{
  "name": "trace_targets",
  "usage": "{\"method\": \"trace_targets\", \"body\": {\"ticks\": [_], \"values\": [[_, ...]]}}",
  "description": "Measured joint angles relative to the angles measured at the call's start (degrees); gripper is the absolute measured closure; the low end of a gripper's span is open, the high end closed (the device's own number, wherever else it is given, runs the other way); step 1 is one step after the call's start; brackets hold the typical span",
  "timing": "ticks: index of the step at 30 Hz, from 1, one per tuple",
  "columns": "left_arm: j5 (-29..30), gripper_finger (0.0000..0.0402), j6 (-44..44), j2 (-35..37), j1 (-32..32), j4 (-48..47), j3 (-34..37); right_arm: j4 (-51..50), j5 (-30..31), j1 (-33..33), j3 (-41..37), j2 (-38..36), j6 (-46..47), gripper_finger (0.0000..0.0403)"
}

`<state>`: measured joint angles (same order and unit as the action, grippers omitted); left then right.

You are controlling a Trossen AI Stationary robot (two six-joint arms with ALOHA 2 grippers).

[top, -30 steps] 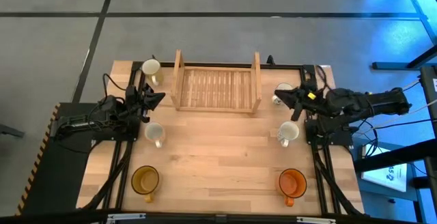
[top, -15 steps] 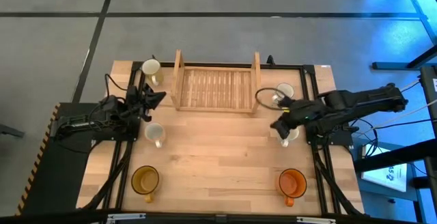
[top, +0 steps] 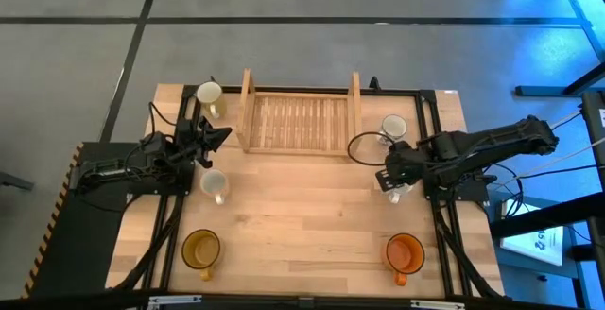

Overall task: Place coffee mugs
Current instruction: Put the bottom blue mug on the shelf

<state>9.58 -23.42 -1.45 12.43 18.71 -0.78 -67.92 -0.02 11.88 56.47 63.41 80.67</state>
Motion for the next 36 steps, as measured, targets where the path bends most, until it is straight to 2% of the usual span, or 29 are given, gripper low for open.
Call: {"method": "trace_targets", "body": {"ticks": [4, 7, 13, 21, 27, 32, 36], "values": [[0.00, 0.0392, 0.00, 0.01, 0.00, -0.09, 0.00, -0.92, 1.03, -0.02, 0.00, 2.68, 1.46, 0.0247], [0.00, 0.0392, 0.00, 0.00, 0.00, -0.30, -0.02, -1.59, 1.38, -0.02, 0.00, 5.19, 1.60, 0.0215], [0.00, 0.0392, 0.01, 0.01, 0.00, -0.30, -0.02, -1.89, 1.17, -0.82, -0.26, 9.92, -0.02, 0.0197], [0.00, 0.0392, 0.00, 0.00, 0.00, -0.30, -0.02, 4.26, -1.11, -4.58, -5.30, 12.31, -2.93, 0.0221], [-0.01, 0.0392, 0.02, 0.02, -0.01, -0.28, -0.02, 6.04, -2.63, -4.81, -6.69, 12.28, -3.03, 0.0251], [0.00, 0.0392, 0.02, 0.02, 0.00, -0.28, -0.02, 6.57, -3.63, -4.80, -8.07, 12.29, -3.02, 0.0287], [0.00, 0.0392, 0.02, 0.02, 0.00, -0.28, -0.02, 6.65, -4.10, -4.79, -8.09, 12.07, -3.04, 0.0331]]}}
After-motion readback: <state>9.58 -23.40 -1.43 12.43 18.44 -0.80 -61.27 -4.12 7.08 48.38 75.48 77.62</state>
